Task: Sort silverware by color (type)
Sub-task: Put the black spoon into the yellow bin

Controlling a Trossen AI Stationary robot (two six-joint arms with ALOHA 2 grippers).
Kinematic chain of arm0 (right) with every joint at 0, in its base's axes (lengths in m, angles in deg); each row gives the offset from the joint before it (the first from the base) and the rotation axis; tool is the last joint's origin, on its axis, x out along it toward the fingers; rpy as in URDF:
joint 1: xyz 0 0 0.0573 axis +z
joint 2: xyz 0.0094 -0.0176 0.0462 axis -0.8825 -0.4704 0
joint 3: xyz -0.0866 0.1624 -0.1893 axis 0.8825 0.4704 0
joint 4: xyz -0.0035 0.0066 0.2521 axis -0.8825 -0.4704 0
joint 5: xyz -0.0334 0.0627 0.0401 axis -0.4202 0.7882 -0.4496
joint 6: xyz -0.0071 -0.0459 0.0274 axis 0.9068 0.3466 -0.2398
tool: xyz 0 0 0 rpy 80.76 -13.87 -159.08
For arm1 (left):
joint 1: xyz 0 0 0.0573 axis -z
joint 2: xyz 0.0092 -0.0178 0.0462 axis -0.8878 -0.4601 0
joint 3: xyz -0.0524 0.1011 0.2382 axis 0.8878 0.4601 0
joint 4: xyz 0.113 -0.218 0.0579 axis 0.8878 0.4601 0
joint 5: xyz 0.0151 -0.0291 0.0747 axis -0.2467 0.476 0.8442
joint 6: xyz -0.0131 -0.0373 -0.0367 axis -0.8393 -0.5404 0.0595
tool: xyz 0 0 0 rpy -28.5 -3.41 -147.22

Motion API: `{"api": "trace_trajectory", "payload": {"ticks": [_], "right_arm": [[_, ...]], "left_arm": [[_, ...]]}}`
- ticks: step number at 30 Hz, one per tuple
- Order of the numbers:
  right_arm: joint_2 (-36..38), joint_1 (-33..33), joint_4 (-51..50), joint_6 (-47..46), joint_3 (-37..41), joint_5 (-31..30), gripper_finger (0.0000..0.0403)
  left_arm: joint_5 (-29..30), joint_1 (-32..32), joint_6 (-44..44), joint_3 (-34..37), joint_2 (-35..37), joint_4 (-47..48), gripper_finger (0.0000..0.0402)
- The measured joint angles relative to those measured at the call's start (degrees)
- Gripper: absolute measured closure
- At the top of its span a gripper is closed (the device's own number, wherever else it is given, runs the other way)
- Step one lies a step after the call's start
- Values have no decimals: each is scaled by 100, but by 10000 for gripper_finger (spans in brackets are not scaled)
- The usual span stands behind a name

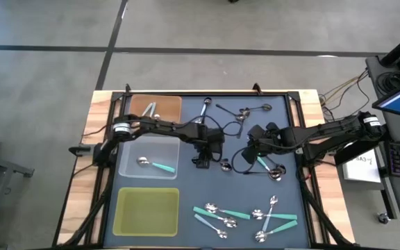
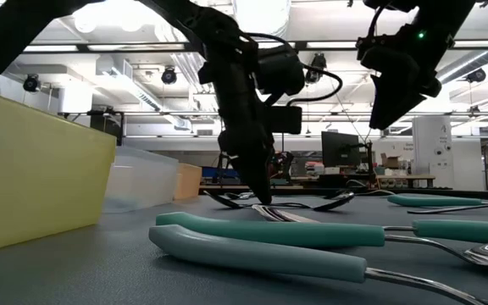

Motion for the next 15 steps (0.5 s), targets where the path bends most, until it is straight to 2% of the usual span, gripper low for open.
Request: {"api": "trace_trajectory", "payload": {"ticks": [9, 15], "right_arm": [[0, 0, -79, -19, 0, -8, 257], [0, 0, -74, -63, 0, -17, 257]], "left_arm": [[-66, 72, 507, 52, 150, 48, 323], [-67, 45, 467, 61, 121, 22, 323]]}}
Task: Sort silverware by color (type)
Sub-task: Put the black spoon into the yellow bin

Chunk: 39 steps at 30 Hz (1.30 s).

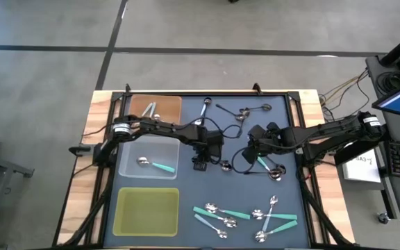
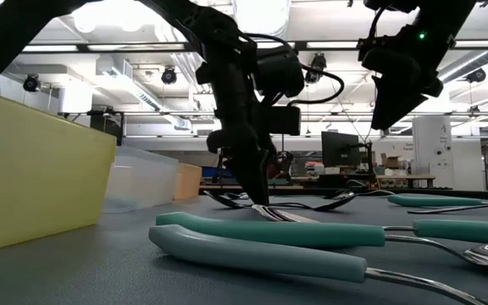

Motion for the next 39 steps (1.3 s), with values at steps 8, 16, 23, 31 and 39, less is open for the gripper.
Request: {"api": "trace_trajectory", "payload": {"ticks": [8, 16, 23, 31, 39], "right_arm": [[0, 0, 2, -2, 0, 0, 257], [0, 0, 7, -5, 0, 0, 257], [0, 2, 9, -5, 0, 0, 257], [0, 1, 9, -4, 0, -2, 257], [0, 2, 8, 26, 0, -7, 257]], "left_arm": [[1, -6, -20, -7, -151, -9, 323], [-13, -19, -387, 0, -219, -51, 344], [-55, -41, -883, 0, -213, -82, 390], [57, -45, -1343, 36, 165, -189, 398], [42, 7, -1941, 16, 853, -208, 398]]}}
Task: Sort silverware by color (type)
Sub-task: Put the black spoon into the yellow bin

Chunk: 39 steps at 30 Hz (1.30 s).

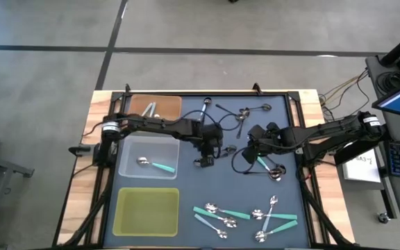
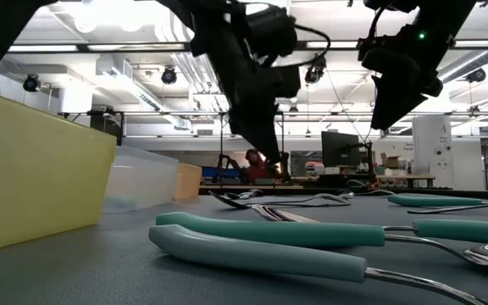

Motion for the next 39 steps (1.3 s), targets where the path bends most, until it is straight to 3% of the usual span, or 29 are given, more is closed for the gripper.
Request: {"api": "trace_trajectory", "payload": {"ticks": [9, 29, 39], "right_arm": [[0, 1, 18, 2, 0, -7, 257], [0, 1, -5, -330, 4, 11, 257], [0, 1, 4, -277, 4, 9, 257]], "left_arm": [[-25, 123, 92, 2, 369, 30, 400], [-42, 75, 132, -12, -404, -81, 401], [-329, 29, -184, -12, -488, -9, 401]]}}
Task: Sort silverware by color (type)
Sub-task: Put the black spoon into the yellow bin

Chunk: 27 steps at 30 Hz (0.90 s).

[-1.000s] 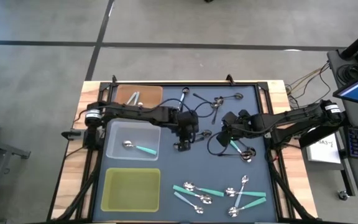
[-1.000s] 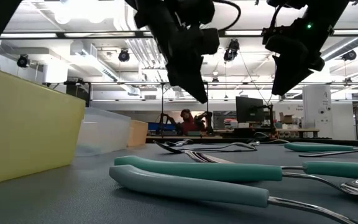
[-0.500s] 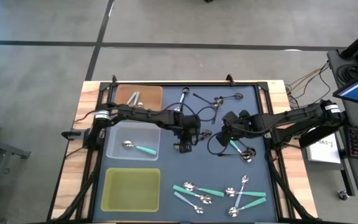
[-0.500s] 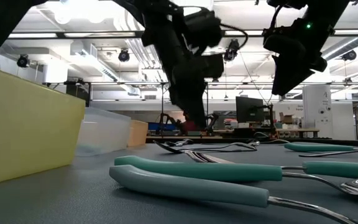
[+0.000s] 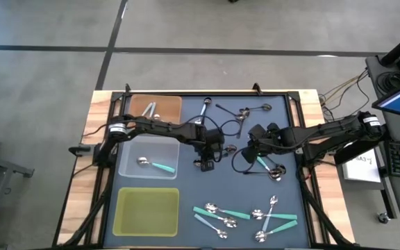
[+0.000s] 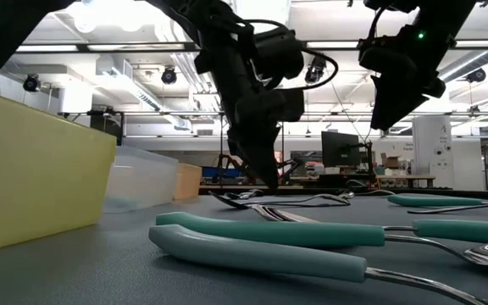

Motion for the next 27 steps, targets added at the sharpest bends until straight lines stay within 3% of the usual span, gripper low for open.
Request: {"api": "trace_trajectory", "payload": {"ticks": [27], "right_arm": [[0, 0, 36, -10, 0, -1, 257]], "left_arm": [[279, -7, 321, -2, 46, -128, 401]]}}
